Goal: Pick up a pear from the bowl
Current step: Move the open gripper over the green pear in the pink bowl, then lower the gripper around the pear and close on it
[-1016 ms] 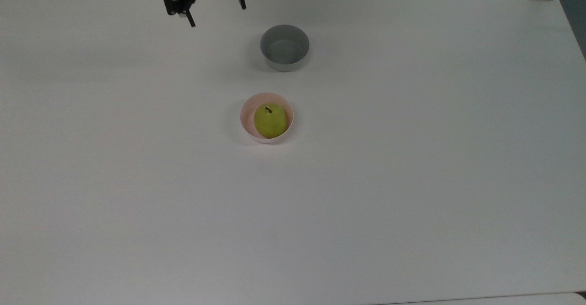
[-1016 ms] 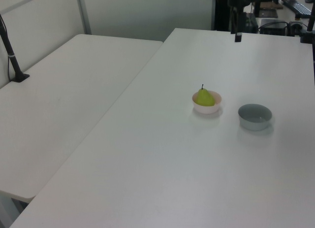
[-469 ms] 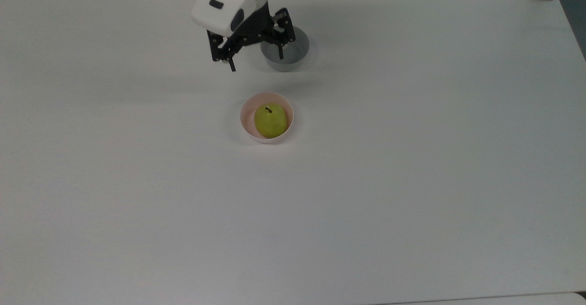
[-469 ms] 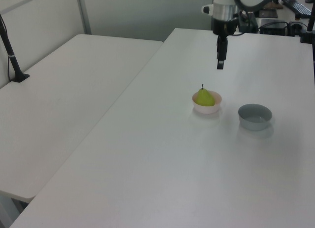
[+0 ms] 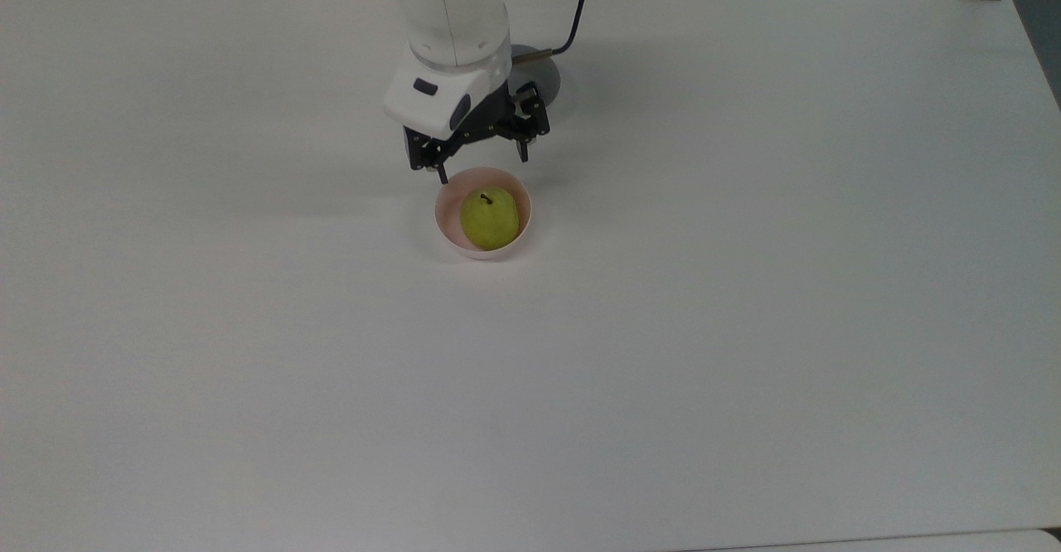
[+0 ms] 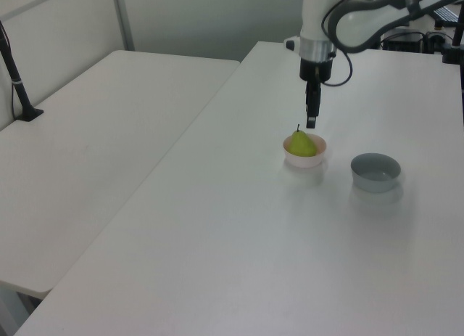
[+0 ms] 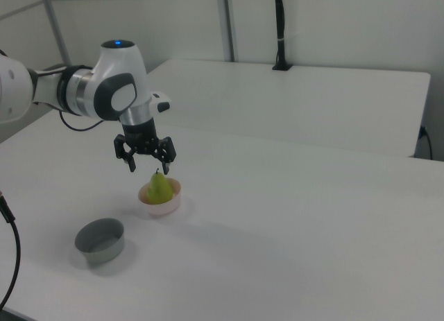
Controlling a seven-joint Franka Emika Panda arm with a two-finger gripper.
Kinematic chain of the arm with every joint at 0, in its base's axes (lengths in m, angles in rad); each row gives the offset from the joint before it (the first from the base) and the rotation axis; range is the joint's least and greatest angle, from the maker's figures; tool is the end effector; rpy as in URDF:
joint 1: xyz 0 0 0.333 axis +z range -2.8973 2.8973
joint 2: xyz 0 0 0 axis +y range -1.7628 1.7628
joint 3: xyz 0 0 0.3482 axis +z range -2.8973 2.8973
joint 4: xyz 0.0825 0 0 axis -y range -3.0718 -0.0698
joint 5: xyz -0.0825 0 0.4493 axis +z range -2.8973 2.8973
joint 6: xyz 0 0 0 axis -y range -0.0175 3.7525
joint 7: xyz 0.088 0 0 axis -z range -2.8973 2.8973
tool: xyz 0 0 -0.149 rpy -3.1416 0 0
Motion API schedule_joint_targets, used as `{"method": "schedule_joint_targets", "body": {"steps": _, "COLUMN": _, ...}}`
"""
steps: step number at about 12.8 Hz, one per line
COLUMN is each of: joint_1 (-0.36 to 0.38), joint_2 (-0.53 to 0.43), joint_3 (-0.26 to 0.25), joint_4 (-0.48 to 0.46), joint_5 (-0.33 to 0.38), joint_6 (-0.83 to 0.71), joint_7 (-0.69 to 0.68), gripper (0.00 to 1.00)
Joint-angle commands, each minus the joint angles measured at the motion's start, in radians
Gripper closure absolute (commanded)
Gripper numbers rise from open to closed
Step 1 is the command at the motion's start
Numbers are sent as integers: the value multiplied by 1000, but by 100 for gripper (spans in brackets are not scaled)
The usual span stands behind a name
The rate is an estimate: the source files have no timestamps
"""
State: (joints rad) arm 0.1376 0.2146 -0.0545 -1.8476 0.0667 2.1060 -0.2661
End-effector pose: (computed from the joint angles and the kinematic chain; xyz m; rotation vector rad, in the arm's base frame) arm 0.6814 0.0636 0.3717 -3.0593 -0.4905 -0.0749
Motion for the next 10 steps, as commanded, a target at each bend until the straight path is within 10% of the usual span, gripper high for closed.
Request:
{"method": "schedule_joint_targets", "body": {"steps": 1, "joint_1": 27, "joint_2": 28, "joint_3": -7, "joint_4": -31, "joint_5": -4, "joint_6": 74, "joint_7": 18, "gripper": 1}}
{"method": "schedule_joint_targets", "body": {"steps": 6, "joint_1": 23, "joint_2": 81, "joint_3": -7, "joint_4": -31, "joint_5": -27, "joint_6": 138, "joint_7": 18, "gripper": 14}}
{"method": "schedule_joint_targets", "body": {"steps": 10, "joint_1": 19, "joint_2": 91, "joint_3": -7, "joint_4": -33, "joint_5": -27, "joint_6": 155, "joint_7": 16, "gripper": 83}}
